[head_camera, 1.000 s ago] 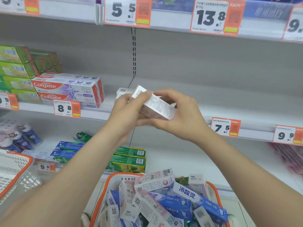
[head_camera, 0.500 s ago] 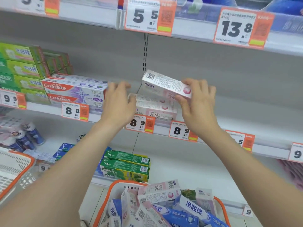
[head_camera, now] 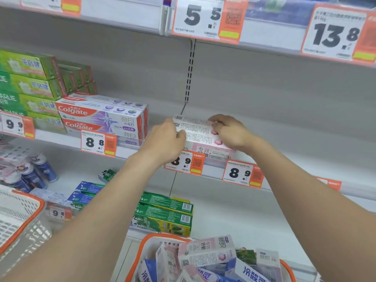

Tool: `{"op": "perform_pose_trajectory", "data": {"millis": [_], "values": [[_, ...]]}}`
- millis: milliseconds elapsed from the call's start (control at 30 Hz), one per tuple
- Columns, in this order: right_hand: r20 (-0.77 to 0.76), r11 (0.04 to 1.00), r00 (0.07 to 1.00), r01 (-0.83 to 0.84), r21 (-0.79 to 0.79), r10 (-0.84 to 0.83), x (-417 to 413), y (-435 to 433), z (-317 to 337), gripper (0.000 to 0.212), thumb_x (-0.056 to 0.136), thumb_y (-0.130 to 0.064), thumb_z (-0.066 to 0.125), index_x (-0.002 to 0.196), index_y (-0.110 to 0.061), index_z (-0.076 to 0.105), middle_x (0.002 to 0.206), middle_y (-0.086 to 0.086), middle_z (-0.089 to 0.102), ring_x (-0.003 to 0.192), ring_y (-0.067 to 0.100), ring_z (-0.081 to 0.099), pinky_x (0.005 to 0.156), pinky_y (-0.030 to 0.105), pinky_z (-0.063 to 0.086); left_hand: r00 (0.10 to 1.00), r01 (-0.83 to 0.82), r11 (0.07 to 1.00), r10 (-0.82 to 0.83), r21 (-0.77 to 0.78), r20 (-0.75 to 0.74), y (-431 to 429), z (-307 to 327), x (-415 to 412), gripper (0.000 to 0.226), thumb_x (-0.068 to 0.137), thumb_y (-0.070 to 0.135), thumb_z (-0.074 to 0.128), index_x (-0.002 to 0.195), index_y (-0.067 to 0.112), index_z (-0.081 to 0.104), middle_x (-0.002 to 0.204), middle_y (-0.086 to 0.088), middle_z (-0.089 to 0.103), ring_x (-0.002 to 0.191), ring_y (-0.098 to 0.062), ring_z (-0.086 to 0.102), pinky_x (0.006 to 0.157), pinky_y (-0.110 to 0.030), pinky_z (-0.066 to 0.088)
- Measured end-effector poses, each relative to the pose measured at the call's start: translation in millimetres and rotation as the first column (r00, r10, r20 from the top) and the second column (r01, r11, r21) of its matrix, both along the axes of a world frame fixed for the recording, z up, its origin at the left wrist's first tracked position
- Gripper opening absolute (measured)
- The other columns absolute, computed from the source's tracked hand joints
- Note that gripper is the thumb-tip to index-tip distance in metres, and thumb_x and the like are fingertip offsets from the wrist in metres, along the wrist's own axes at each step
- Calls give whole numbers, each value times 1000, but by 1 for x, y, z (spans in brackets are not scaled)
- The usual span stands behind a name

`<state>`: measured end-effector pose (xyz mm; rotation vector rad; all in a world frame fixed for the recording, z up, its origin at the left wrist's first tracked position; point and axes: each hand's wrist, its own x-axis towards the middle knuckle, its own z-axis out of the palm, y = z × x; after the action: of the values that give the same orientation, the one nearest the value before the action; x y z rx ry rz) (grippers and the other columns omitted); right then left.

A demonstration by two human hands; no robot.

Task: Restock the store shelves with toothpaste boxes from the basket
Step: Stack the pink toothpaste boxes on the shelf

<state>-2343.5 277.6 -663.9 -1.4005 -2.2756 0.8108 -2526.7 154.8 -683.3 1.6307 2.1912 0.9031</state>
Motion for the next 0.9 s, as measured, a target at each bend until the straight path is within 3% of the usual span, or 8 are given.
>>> {"op": "perform_pose_trajectory", "data": {"millis": [133,233,400,500,600,733,800,900], "values": [[-126,996,992,-1,-92,-11,2,-4,-10,39,112,-18,32,148,-14,47,127,12,55,87,2,55,52,9,46,998,18,1000,-18,-4,59,3,3,2,40,103,33,44,134,8,48,120,-5,65,99,-25,65,84,-45,59],[-117,995,993,-3,-96,-8,2,2,-12,39,111,-23,32,147,-21,47,134,10,52,88,4,56,59,12,49,997,31,999,-31,10,75,6,4,8,46,107,26,40,147,3,40,121,1,53,106,-20,53,86,-34,44],[-48,997,999,4,-75,-7,4,-6,-15,42,105,-34,31,143,-30,47,134,10,51,113,20,60,104,43,53,999,16,999,-18,31,47,10,0,5,29,106,35,42,114,9,53,107,-11,68,93,-29,66,76,-43,56],[-36,997,999,34,-69,-37,2,-12,-12,53,94,-41,30,143,-32,47,133,11,52,115,32,62,102,46,52,1000,6,1000,-7,27,8,8,0,2,31,103,41,43,109,13,55,99,-9,69,81,-27,69,70,-44,60],[-231,975,968,49,-217,-100,6,-17,-5,45,104,-29,39,148,-25,49,140,8,53,109,18,66,85,30,56,1000,15,999,-15,35,-1,7,1,1,31,104,42,43,107,14,56,98,-7,70,78,-26,70,68,-47,62],[-376,938,883,169,-304,-281,33,-28,-6,69,86,-25,45,154,-11,42,148,13,56,130,25,58,115,47,45,1000,24,999,-24,32,0,9,0,1,30,107,39,42,110,12,56,97,-7,70,82,-27,70,70,-48,61],[-357,954,901,159,-255,-245,44,-42,-10,47,87,-14,43,129,2,52,123,21,66,105,21,60,98,43,51,1000,21,999,-22,47,14,10,-1,0,28,107,36,40,108,12,55,99,-8,69,84,-28,69,72,-48,60],[-259,979,960,57,-196,-108,46,-63,-7,26,82,-6,45,101,-13,60,95,-1,72,82,26,65,69,36,53,999,15,998,-17,64,36,11,0,2,27,109,31,38,108,9,54,103,-10,67,81,-23,66,68,-45,58]]}}
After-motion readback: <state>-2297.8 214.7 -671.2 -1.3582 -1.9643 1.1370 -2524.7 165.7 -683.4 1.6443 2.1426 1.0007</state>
